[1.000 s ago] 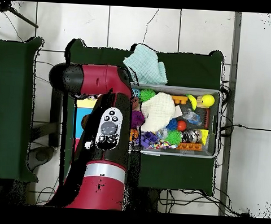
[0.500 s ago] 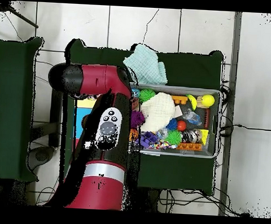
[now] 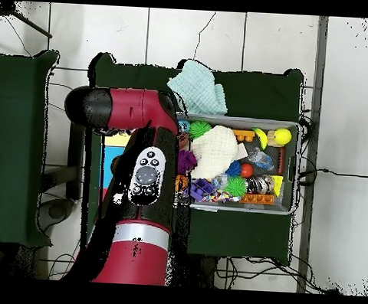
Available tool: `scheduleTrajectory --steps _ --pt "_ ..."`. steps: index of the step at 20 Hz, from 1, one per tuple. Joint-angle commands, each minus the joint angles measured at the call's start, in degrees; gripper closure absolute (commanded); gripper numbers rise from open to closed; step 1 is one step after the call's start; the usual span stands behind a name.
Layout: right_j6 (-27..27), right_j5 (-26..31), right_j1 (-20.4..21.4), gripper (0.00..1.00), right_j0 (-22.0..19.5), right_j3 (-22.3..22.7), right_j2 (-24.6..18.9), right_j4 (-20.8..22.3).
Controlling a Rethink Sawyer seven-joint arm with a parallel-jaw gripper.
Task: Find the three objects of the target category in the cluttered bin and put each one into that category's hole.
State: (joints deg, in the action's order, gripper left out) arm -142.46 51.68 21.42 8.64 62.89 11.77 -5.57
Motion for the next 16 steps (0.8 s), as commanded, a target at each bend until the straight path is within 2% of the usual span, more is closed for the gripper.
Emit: scheduleTrajectory --steps 1,9,16 --pt "-3.1 3.7 2.7 1.00 0.0 9.5 -4.7 -1.3" --pt "-3.7 2.5 5.0 1.00 0.9 13.7 -4.8 -1.6" --pt "-4.2 -5.8 -2.3 1.00 1.3 11.8 -6.1 -0.2"
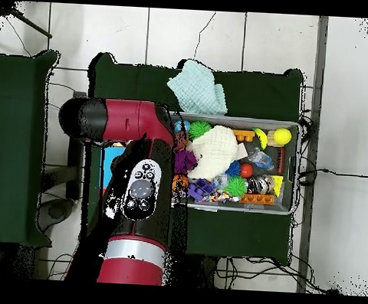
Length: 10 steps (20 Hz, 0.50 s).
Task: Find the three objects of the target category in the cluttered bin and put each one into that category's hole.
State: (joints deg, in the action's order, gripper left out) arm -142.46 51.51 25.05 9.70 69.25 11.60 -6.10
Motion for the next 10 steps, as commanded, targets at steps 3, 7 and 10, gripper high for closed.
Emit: scheduleTrajectory --steps 3,7,10 --pt "-4.7 -6.9 -9.0 1.00 0.6 3.2 -5.8 0.6" --pt "-5.1 -5.3 -10.1 1.00 1.0 1.6 -5.6 0.0" --pt "-4.4 -5.8 -11.0 1.00 0.5 0.7 -6.0 -0.3"
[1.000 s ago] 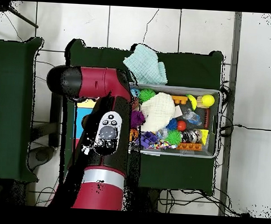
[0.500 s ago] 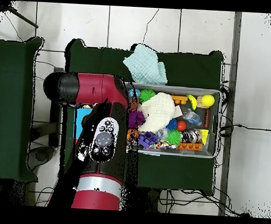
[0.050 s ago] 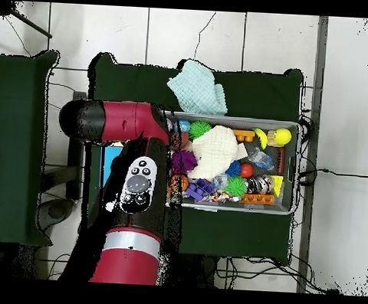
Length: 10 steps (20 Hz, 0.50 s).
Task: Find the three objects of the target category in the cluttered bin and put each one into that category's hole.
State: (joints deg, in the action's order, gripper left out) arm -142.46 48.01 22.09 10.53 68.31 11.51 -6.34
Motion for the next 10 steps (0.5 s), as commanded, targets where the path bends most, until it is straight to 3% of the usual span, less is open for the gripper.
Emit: scheduleTrajectory --steps 1,10 --pt "-4.0 -2.8 -8.5 1.00 -0.6 1.4 -6.2 -0.2" --pt "-5.6 -6.5 -14.3 1.00 -0.1 -3.7 -6.3 -1.0"
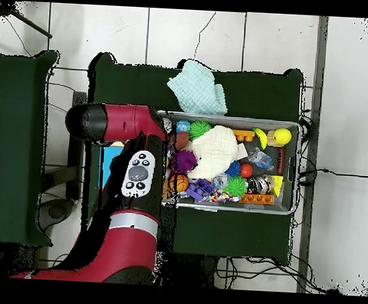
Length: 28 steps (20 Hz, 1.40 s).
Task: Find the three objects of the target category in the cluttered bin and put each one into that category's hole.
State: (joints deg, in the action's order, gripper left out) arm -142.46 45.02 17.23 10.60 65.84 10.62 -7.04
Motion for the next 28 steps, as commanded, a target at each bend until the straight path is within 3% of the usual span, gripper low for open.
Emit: scheduleTrajectory --steps 1,5,16,28 --pt "-5.8 -3.7 -9.6 1.00 -0.1 -1.3 -5.2 -0.3" --pt "-4.6 -3.4 -8.7 1.00 -0.5 -0.8 -4.4 0.7" --pt "0.3 2.2 0.7 1.00 -3.9 2.9 -2.8 1.8" --pt "-0.1 4.2 1.1 1.00 -3.8 0.4 -2.2 2.4"
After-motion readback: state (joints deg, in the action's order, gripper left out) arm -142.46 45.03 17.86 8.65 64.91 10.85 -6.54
